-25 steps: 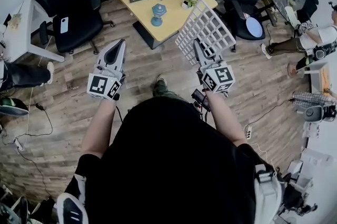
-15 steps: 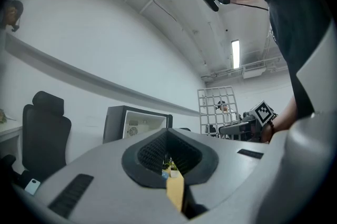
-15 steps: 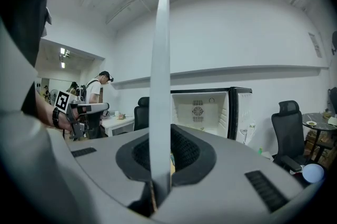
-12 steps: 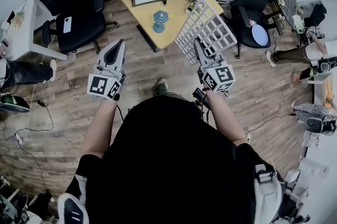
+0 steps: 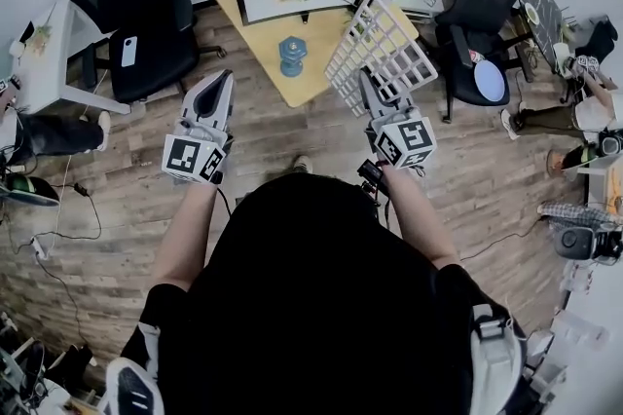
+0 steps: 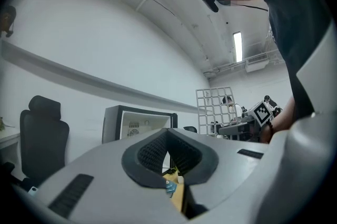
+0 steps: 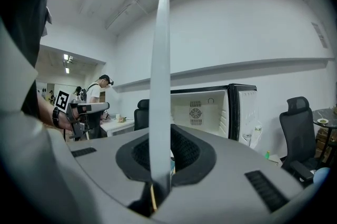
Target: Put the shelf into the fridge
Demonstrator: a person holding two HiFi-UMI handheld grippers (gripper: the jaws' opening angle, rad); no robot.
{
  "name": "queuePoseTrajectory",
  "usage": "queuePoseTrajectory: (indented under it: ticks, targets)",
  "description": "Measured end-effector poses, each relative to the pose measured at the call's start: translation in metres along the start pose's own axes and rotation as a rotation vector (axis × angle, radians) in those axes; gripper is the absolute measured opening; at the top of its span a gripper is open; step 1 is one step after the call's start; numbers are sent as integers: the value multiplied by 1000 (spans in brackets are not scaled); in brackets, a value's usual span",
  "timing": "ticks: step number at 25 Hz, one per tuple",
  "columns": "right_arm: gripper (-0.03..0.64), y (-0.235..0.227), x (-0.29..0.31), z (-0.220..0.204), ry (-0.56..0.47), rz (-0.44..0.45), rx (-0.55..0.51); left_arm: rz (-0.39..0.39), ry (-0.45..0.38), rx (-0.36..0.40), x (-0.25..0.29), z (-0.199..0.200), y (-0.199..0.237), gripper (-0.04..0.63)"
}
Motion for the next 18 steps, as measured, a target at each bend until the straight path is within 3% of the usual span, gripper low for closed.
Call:
queuePoseTrajectory:
  ticks: [18]
  targets:
    - [40, -61, 62, -4, -15, 73, 19, 43, 20, 25, 70, -11, 12, 17]
Point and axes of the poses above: the fingertips, and each gripper's own axes: x forward along the fingers, y to its left, z out of its top, the point moved 8 cm from there along -x, backward along the fingers, and after that the axes turned 14 degrees about -z, right-handed, at the moved point
